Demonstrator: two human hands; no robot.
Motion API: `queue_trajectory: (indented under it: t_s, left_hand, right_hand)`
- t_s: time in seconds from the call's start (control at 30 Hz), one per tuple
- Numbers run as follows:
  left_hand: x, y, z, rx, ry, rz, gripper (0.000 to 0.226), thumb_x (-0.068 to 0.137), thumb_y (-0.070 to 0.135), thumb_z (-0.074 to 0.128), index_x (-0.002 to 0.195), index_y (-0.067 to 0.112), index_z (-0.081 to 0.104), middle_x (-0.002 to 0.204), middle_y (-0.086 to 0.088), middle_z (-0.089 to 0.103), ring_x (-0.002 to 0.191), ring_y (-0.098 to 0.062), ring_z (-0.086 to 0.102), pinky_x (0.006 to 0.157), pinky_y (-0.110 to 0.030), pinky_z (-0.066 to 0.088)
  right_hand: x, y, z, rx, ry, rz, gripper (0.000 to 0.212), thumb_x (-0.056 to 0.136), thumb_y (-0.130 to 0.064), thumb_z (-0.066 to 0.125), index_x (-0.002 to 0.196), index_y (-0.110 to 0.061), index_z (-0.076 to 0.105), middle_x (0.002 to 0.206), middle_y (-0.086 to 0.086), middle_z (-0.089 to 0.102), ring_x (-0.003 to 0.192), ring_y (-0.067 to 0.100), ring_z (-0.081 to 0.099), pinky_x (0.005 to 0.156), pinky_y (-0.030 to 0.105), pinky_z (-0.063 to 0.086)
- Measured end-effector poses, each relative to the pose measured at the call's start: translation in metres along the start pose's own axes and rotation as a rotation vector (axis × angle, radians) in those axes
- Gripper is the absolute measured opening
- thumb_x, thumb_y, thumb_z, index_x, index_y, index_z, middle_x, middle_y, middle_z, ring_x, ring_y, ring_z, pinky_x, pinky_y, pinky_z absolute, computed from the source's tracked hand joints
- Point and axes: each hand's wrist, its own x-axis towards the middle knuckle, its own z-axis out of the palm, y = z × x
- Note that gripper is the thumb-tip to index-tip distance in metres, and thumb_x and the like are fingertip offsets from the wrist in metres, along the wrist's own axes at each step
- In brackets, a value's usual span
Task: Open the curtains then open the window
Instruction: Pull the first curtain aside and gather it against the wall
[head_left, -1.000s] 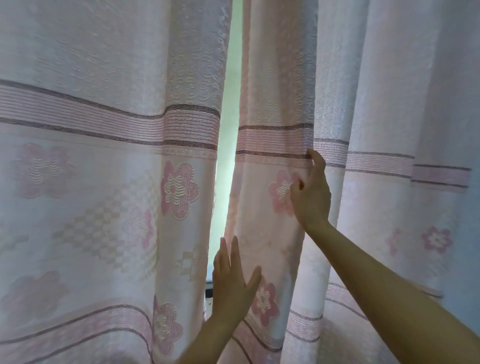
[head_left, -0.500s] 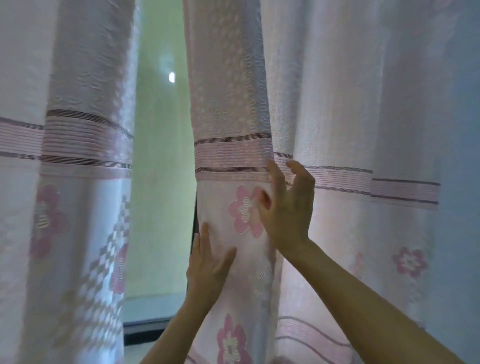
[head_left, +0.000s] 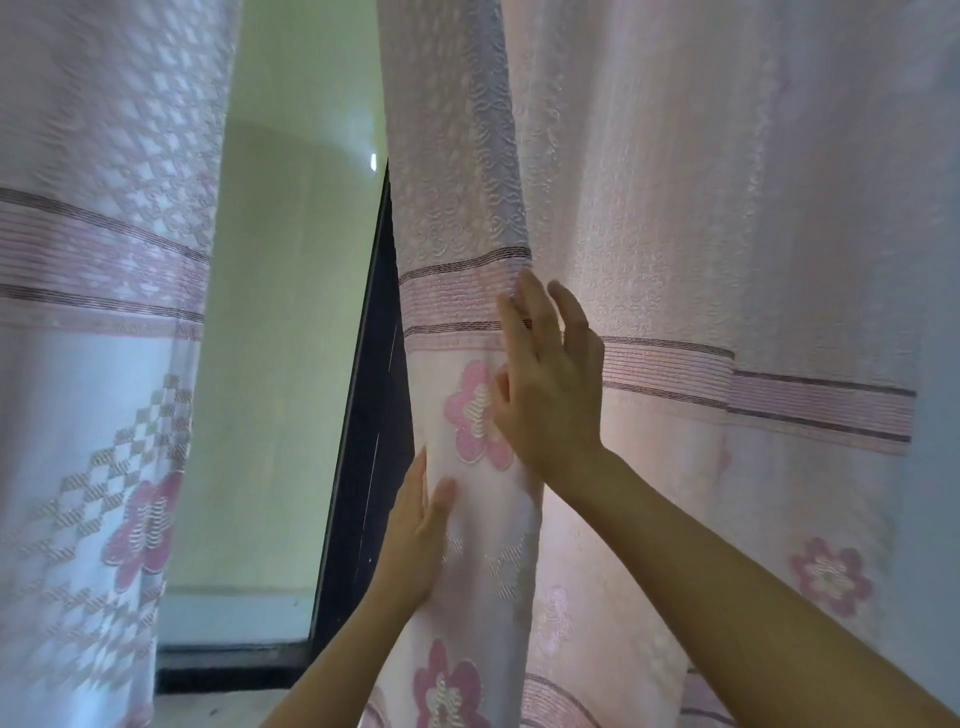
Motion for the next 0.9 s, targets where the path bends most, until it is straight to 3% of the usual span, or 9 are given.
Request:
queue_trajectory:
  t_s: [0.17,0.27,0.33,0.4,0.47,0.57,0.67,0.8,0.9]
  left_hand:
    - [0.018,0.005,0.006,0.103,-0.158,-0.077,0.026,0.090,0.047,0.033,0.112,0.034,0.040,0.100,0.020,0.053,0.096,-0.004,0.055,0.087,-0.025,0.043]
    - [0.034,0.009,0.006,0.133,-0.140,-0.042,0.019,0.091,0.041,0.038,0.091,0.029,0.053,0.086,0.014,0.058,0.082,0.001,0.059,0.068,-0.009,0.045]
    - [0.044,0.015,0.013,0.033,-0.086,-0.042,0.036,0.090,0.047,0.037,0.111,0.022,0.051,0.104,0.006,0.060,0.098,-0.007,0.058,0.082,-0.015,0.048]
    - [0.050,0.016,0.025,-0.017,-0.100,-0.011,0.071,0.079,0.064,0.038,0.138,0.025,0.026,0.139,0.002,0.043,0.126,-0.017,0.044,0.105,-0.036,0.038]
    - [0.051,0.015,0.039,0.027,-0.114,0.001,0.084,0.074,0.067,0.042,0.142,0.030,0.009,0.150,0.007,0.026,0.134,-0.016,0.032,0.111,-0.041,0.028]
    - [0.056,0.004,0.061,0.210,-0.055,0.036,0.074,0.078,0.055,0.052,0.139,0.026,0.020,0.141,0.008,0.040,0.123,-0.016,0.045,0.108,-0.041,0.036]
    - [0.064,-0.004,0.083,0.267,-0.070,0.019,0.043,0.087,0.033,0.050,0.126,0.016,0.043,0.128,-0.005,0.056,0.110,-0.023,0.055,0.097,-0.033,0.044]
    - [0.060,-0.013,0.113,0.283,-0.064,0.065,0.024,0.091,0.019,0.044,0.103,0.005,0.060,0.105,-0.011,0.068,0.086,-0.022,0.060,0.074,-0.024,0.042]
    - [0.057,-0.021,0.151,0.322,-0.035,0.147,0.022,0.091,0.019,0.044,0.096,0.009,0.063,0.095,-0.003,0.069,0.072,-0.012,0.056,0.065,-0.019,0.044]
  right_hand:
    - [0.012,0.018,0.007,-0.233,-0.119,-0.465,0.030,0.074,-0.031,0.067,0.098,-0.013,0.069,0.123,0.004,0.064,0.121,0.028,0.053,0.104,0.043,0.027]
    - [0.021,0.033,0.008,-0.277,-0.306,-0.554,0.033,0.080,-0.037,0.054,0.102,-0.016,0.066,0.116,0.006,0.067,0.120,0.029,0.053,0.109,0.050,0.030]
    - [0.026,0.047,0.008,-0.288,-0.404,-0.613,0.039,0.083,-0.044,0.042,0.105,-0.020,0.063,0.110,0.008,0.069,0.116,0.031,0.056,0.108,0.055,0.028]
    - [0.029,0.063,0.009,-0.377,-0.431,-0.685,0.036,0.082,-0.047,0.047,0.104,-0.023,0.062,0.096,0.008,0.072,0.104,0.030,0.062,0.107,0.057,0.030]
    - [0.032,0.079,0.011,-0.406,-0.395,-0.735,0.029,0.078,-0.046,0.054,0.093,-0.024,0.065,0.081,0.006,0.070,0.091,0.028,0.064,0.105,0.055,0.025]
    - [0.027,0.101,0.010,-0.432,-0.399,-0.689,0.025,0.078,-0.044,0.050,0.079,-0.024,0.065,0.075,0.003,0.065,0.083,0.026,0.063,0.101,0.055,0.028]
    - [0.014,0.124,0.007,-0.404,-0.326,-0.528,0.021,0.076,-0.036,0.051,0.075,-0.020,0.064,0.078,0.007,0.064,0.090,0.027,0.058,0.094,0.057,0.041]
    - [0.000,0.152,-0.006,-0.274,-0.293,-0.401,0.007,0.066,-0.001,0.057,0.071,-0.004,0.060,0.076,0.020,0.063,0.078,0.034,0.060,0.064,0.038,0.051]
    - [-0.013,0.177,-0.012,-0.250,-0.269,-0.353,0.017,0.063,0.013,0.051,0.071,0.000,0.059,0.077,0.022,0.063,0.074,0.037,0.063,0.059,0.036,0.054]
